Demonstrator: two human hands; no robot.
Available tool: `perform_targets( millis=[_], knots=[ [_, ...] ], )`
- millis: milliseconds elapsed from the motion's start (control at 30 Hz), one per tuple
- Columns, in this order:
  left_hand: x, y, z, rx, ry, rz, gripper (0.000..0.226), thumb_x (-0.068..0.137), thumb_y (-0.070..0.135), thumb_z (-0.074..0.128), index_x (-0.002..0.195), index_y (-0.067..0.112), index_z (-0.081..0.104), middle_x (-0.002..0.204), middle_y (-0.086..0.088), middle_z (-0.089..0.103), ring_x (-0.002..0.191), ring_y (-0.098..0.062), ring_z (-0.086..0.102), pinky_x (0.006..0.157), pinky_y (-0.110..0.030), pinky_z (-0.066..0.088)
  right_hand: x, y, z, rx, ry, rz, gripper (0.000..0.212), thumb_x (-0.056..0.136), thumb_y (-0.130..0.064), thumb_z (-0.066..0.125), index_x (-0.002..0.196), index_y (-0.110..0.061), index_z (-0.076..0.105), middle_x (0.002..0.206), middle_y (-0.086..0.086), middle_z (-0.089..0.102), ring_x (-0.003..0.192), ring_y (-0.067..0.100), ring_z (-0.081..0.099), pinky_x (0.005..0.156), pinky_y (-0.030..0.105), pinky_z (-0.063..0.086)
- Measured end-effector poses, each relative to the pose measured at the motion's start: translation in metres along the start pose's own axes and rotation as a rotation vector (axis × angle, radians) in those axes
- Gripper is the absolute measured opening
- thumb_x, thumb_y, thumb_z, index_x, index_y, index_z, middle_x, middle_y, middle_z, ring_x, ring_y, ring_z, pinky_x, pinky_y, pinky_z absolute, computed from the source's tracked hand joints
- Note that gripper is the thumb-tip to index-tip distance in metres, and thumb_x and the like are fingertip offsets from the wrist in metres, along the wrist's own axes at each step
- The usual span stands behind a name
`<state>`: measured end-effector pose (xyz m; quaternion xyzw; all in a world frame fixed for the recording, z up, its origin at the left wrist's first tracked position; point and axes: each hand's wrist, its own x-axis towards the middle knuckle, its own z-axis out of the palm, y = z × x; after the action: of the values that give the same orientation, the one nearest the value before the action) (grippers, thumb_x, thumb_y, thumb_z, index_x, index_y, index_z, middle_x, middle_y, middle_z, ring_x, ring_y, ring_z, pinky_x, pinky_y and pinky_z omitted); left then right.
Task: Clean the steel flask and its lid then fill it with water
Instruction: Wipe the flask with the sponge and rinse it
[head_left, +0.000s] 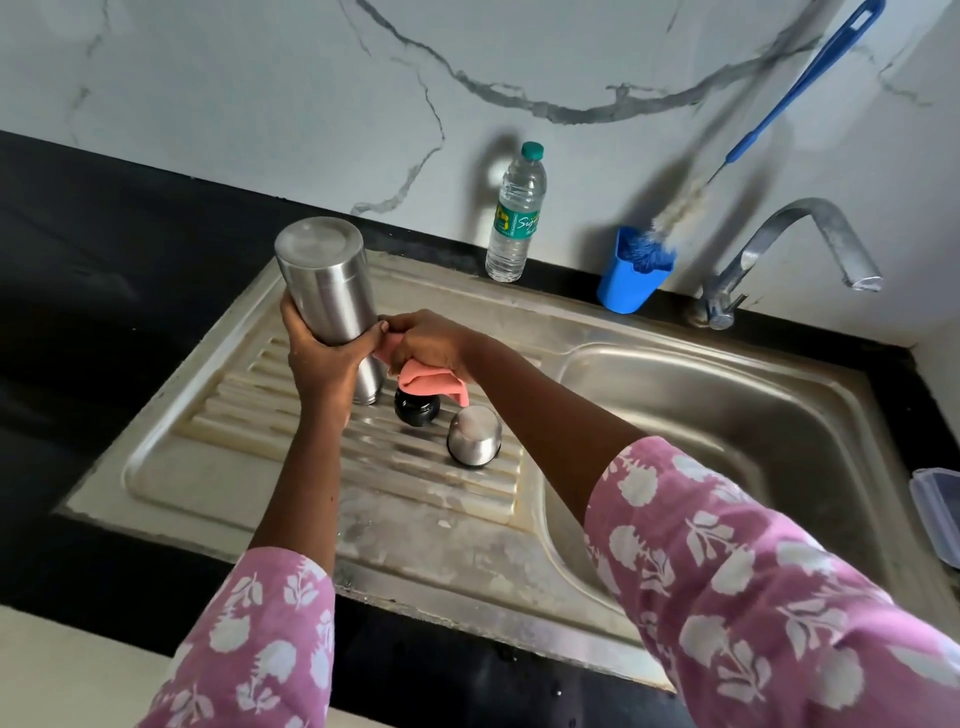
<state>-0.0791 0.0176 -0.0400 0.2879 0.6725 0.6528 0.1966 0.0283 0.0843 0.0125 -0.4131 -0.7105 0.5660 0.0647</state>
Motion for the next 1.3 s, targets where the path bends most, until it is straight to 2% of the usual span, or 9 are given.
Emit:
perform_targets(
  millis=[233, 333, 500, 700, 833, 1000, 1067, 1167, 1300],
  knots=[
    [0.000, -0.004, 0.001, 0.010, -0.034, -0.010, 0.103, 0.056, 0.032, 0.083, 0.143, 0.026, 0.027, 0.116, 0.002, 0.057, 0.102, -0.017, 0.060, 0.087, -0.037, 0.051, -0.003, 0.000, 0.001, 0.061, 0.015, 0.007, 0.036, 0.082, 0.010, 0.051, 0.114, 0.000, 0.062, 0.081, 0.006, 0.059, 0.061, 0.007, 0.048, 0.047, 0.008, 0.038],
    [0.000, -0.005, 0.002, 0.042, -0.049, -0.015, 0.102, 0.062, 0.025, 0.086, 0.144, 0.023, 0.025, 0.114, 0.002, 0.055, 0.102, -0.018, 0.059, 0.089, -0.037, 0.050, -0.007, 0.000, 0.001, 0.084, 0.030, 0.009, 0.032, 0.084, 0.010, 0.049, 0.113, 0.004, 0.061, 0.073, 0.005, 0.055, 0.059, 0.007, 0.045, 0.045, 0.009, 0.036],
    [0.000, -0.006, 0.004, 0.077, -0.030, -0.036, 0.098, 0.066, 0.024, 0.085, 0.144, 0.020, 0.026, 0.119, -0.003, 0.056, 0.103, -0.020, 0.058, 0.091, -0.041, 0.050, -0.013, -0.001, -0.001, 0.060, 0.053, 0.009, 0.032, 0.085, 0.007, 0.051, 0.115, 0.003, 0.061, 0.085, 0.007, 0.053, 0.060, 0.008, 0.043, 0.045, 0.010, 0.036],
    [-0.002, -0.005, 0.007, 0.052, 0.012, -0.027, 0.097, 0.065, 0.023, 0.085, 0.143, 0.021, 0.028, 0.117, 0.001, 0.055, 0.102, -0.016, 0.058, 0.087, -0.034, 0.049, -0.015, 0.001, -0.010, -0.005, 0.074, 0.050, 0.064, 0.078, 0.005, 0.061, 0.138, -0.015, 0.048, 0.104, 0.003, 0.055, 0.083, 0.015, 0.052, 0.058, 0.018, 0.042],
    [-0.007, -0.001, 0.009, 0.013, 0.044, 0.002, 0.094, 0.065, 0.020, 0.085, 0.140, 0.021, 0.029, 0.116, 0.002, 0.055, 0.100, -0.015, 0.058, 0.083, -0.028, 0.047, -0.015, 0.002, -0.016, 0.001, 0.077, 0.040, 0.068, 0.079, 0.004, 0.062, 0.141, -0.018, 0.044, 0.111, 0.005, 0.052, 0.087, 0.018, 0.053, 0.058, 0.020, 0.043],
    [-0.009, 0.002, 0.011, -0.003, 0.077, 0.028, 0.100, 0.061, 0.021, 0.087, 0.141, 0.025, 0.026, 0.123, -0.002, 0.056, 0.102, -0.014, 0.059, 0.090, -0.032, 0.049, -0.014, 0.005, -0.019, 0.022, 0.076, 0.024, 0.067, 0.080, 0.005, 0.061, 0.140, -0.017, 0.044, 0.125, 0.011, 0.054, 0.093, 0.020, 0.054, 0.066, 0.024, 0.046],
    [-0.010, 0.002, 0.012, -0.011, 0.091, 0.034, 0.107, 0.056, 0.029, 0.088, 0.141, 0.031, 0.022, 0.128, -0.002, 0.054, 0.107, -0.014, 0.058, 0.099, -0.042, 0.046, -0.014, 0.007, -0.021, 0.025, 0.075, 0.015, 0.066, 0.080, 0.005, 0.060, 0.140, -0.017, 0.044, 0.129, 0.012, 0.053, 0.094, 0.021, 0.053, 0.071, 0.026, 0.047],
    [-0.013, 0.001, 0.012, 0.023, 0.108, 0.047, 0.113, 0.048, 0.044, 0.084, 0.140, 0.038, 0.020, 0.134, -0.001, 0.051, 0.115, -0.017, 0.056, 0.103, -0.055, 0.039, -0.014, 0.010, -0.021, 0.034, 0.074, 0.007, 0.066, 0.080, 0.005, 0.060, 0.140, -0.016, 0.044, 0.124, 0.011, 0.054, 0.092, 0.021, 0.054, 0.066, 0.024, 0.046],
    [-0.017, 0.006, 0.016, 0.056, 0.195, 0.098, 0.116, 0.054, 0.032, 0.089, 0.146, 0.022, 0.017, 0.148, -0.007, 0.035, 0.131, -0.019, 0.040, 0.111, -0.053, 0.028, -0.011, 0.013, -0.023, 0.045, 0.073, 0.001, 0.067, 0.079, 0.005, 0.060, 0.140, -0.017, 0.044, 0.120, 0.011, 0.055, 0.091, 0.021, 0.055, 0.068, 0.025, 0.047]
  ],
)
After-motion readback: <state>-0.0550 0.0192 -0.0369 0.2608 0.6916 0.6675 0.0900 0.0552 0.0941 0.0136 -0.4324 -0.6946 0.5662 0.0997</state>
